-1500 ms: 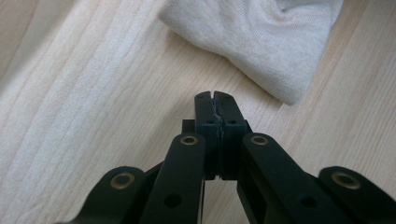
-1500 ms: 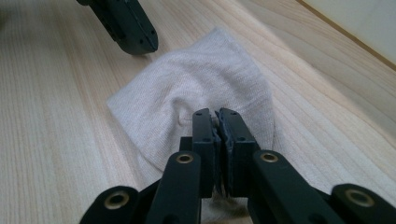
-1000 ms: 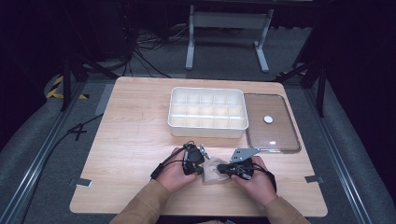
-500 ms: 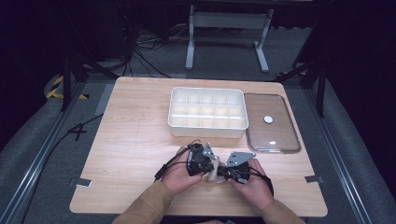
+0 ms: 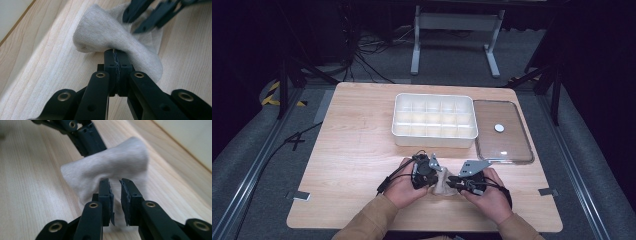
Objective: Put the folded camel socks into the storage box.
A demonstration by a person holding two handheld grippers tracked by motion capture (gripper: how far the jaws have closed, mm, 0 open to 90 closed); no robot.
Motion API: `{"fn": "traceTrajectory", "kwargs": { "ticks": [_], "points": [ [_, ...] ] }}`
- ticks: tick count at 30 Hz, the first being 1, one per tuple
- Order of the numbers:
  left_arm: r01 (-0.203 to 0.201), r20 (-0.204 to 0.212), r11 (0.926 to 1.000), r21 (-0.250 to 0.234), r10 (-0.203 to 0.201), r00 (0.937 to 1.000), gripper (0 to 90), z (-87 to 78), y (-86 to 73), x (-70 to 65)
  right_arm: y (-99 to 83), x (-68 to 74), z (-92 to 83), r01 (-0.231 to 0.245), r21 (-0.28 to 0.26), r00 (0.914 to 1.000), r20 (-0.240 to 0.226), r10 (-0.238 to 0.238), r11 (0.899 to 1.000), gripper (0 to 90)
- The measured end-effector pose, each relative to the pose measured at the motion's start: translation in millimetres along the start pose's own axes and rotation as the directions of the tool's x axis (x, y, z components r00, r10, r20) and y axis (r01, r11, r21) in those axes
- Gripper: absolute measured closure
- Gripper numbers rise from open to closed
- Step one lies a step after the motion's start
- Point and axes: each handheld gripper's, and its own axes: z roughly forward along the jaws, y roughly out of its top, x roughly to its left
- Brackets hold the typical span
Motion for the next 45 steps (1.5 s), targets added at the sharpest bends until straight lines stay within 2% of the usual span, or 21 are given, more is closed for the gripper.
{"fn": "traceTrajectory", "kwargs": {
  "ticks": [5, 8, 10, 14, 16, 22, 29, 37, 45],
  "points": [
    [0.000, 0.004, 1.0000, 0.006, 0.000, 1.0000, 89.0, -0.5, 0.2, -0.1, -2.5, -10.1, -14.6, -0.027, 0.034, 0.9994, 0.023, 0.027, 0.999, 79.9],
    [0.003, 0.004, 1.0000, 0.009, -0.003, 1.0000, 88.7, -1.1, -0.1, -0.4, -9.6, -17.5, -12.9, -0.046, 0.110, 0.9987, 0.026, 0.044, 0.993, 82.2],
    [0.000, 0.003, 1.0000, 0.006, 0.000, 1.0000, 88.7, -1.9, 0.0, -0.1, -13.7, -21.5, -12.5, -0.067, 0.130, 0.9977, 0.020, 0.065, 0.989, 82.5],
    [0.000, 0.011, 1.0000, -0.001, 0.000, 0.9999, 88.7, -1.9, 0.9, -1.7, -15.0, -20.9, -10.6, -0.077, 0.124, 0.9968, -0.008, 0.079, 0.989, 82.9],
    [-0.011, 0.015, 0.9999, -0.006, 0.011, 0.9998, 88.7, -1.4, 1.6, -2.8, -15.0, -18.7, -6.5, -0.072, 0.128, 0.9971, -0.015, 0.075, 0.989, 82.9],
    [-0.014, 0.023, 0.9998, -0.016, 0.015, 0.9996, 88.8, -1.6, 3.2, -4.6, -16.1, -13.5, 4.7, -0.058, 0.113, 0.9970, -0.044, 0.063, 0.992, 83.9],
    [-0.024, 0.036, 0.9993, -0.030, 0.025, 0.9990, 87.4, 1.5, 5.0, -6.8, -13.8, -7.5, 11.5, -0.042, 0.086, 0.9978, -0.047, 0.047, 0.995, 83.6],
    [-0.011, 0.063, 0.9996, -0.025, 0.012, 0.9979, 84.0, 10.8, 4.9, -8.3, -13.9, -6.7, 13.9, -0.049, 0.076, 0.9971, -0.055, 0.054, 0.996, 83.6],
    [-0.004, 0.054, 0.9998, -0.018, 0.005, 0.9985, 83.7, 10.9, 5.2, -9.3, -12.9, -10.1, 8.7, -0.063, 0.079, 0.9955, -0.065, 0.069, 0.995, 80.1]
  ]
}}
